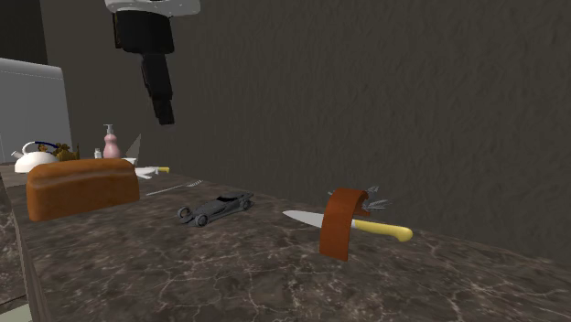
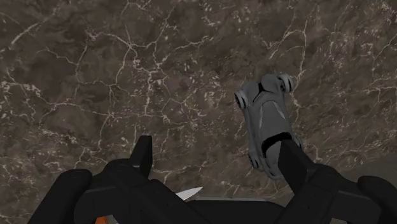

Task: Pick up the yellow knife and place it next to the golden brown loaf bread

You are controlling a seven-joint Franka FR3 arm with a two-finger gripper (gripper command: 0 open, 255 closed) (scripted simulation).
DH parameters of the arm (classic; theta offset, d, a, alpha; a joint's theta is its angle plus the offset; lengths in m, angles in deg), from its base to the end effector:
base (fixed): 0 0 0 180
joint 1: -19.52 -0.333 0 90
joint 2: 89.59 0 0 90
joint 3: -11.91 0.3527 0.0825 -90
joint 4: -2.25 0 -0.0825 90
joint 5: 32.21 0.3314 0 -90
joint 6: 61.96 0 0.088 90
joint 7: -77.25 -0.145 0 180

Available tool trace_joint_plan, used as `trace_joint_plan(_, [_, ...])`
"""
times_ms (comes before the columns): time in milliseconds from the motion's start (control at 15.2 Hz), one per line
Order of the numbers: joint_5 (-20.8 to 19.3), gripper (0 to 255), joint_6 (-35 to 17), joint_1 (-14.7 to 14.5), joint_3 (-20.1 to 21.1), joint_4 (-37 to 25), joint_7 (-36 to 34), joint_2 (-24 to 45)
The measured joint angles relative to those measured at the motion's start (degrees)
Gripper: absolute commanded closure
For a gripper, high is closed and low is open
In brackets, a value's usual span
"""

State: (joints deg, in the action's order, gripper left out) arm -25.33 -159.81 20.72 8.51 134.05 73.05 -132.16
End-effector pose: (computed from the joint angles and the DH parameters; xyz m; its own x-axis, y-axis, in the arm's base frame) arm 0.2611 -0.0121 0.6065 0.9781 -0.1581 0.1352 -0.1343 -0.9763 -0.1699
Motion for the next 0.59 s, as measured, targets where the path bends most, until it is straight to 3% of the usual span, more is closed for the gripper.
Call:
trace_joint_plan(198, [0.2, 0, -1.8, 0.6, 1.0, -0.2, -2.3, 2.0])
trace_joint_plan(594, [0.2, 0, -9.2, 3.3, 5.1, -3.7, -14.0, 13.1])
